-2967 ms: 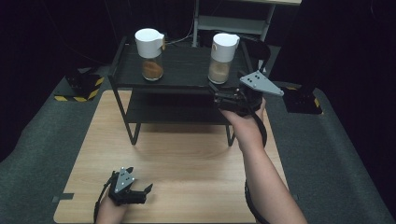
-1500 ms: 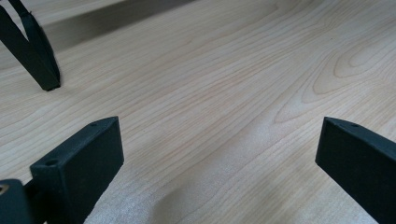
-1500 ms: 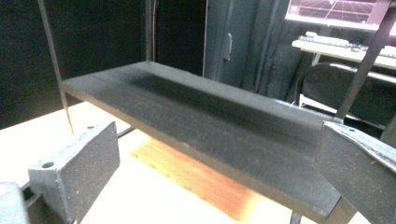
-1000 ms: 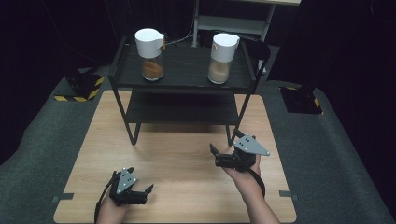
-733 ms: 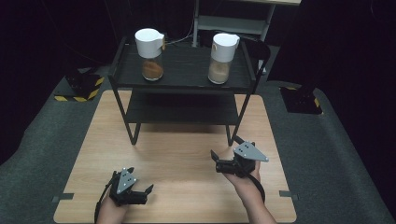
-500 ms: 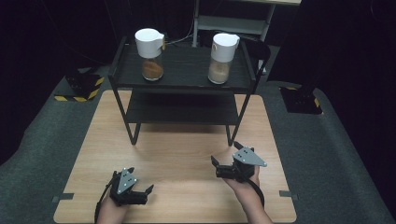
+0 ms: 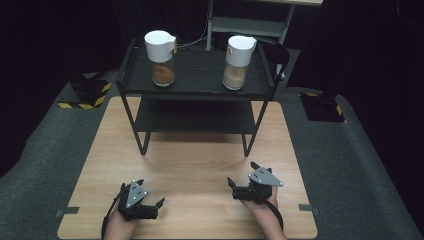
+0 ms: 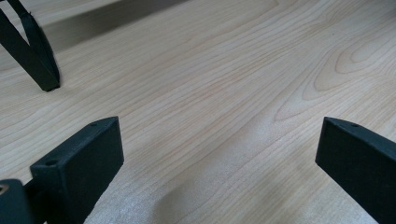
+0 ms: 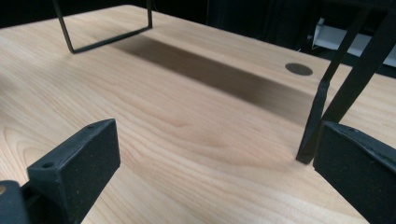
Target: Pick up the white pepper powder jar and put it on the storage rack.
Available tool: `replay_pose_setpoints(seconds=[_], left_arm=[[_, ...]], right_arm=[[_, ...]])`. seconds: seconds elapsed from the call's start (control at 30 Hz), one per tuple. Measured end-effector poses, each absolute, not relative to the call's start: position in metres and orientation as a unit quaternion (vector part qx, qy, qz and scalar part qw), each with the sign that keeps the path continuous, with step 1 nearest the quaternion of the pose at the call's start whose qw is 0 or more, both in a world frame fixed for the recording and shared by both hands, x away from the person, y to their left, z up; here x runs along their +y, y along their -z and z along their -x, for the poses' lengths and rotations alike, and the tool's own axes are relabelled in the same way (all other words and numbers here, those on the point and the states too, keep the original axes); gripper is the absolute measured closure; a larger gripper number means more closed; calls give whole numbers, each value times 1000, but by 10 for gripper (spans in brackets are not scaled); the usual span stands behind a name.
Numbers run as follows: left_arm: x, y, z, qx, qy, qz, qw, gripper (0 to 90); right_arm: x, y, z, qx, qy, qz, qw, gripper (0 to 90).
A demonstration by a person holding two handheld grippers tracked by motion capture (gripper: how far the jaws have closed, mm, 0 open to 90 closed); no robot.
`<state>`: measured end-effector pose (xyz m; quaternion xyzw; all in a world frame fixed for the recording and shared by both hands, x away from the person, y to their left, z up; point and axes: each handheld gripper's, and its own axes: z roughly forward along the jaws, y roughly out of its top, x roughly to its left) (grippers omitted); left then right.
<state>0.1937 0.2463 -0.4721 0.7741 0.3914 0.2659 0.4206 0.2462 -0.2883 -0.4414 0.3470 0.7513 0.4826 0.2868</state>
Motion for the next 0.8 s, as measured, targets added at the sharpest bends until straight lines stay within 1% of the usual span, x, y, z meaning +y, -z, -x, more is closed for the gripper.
replay_pose_setpoints(seconds=[0.5, 0.8], left_arm=[[251, 473, -195, 385, -261, -774, 430, 12], [250, 473, -197, 382, -259, -777, 428, 12]], right_arm=[[-297, 463, -245, 764, -468, -350, 273, 10], [-292, 472, -241, 776, -450, -337, 286, 12]])
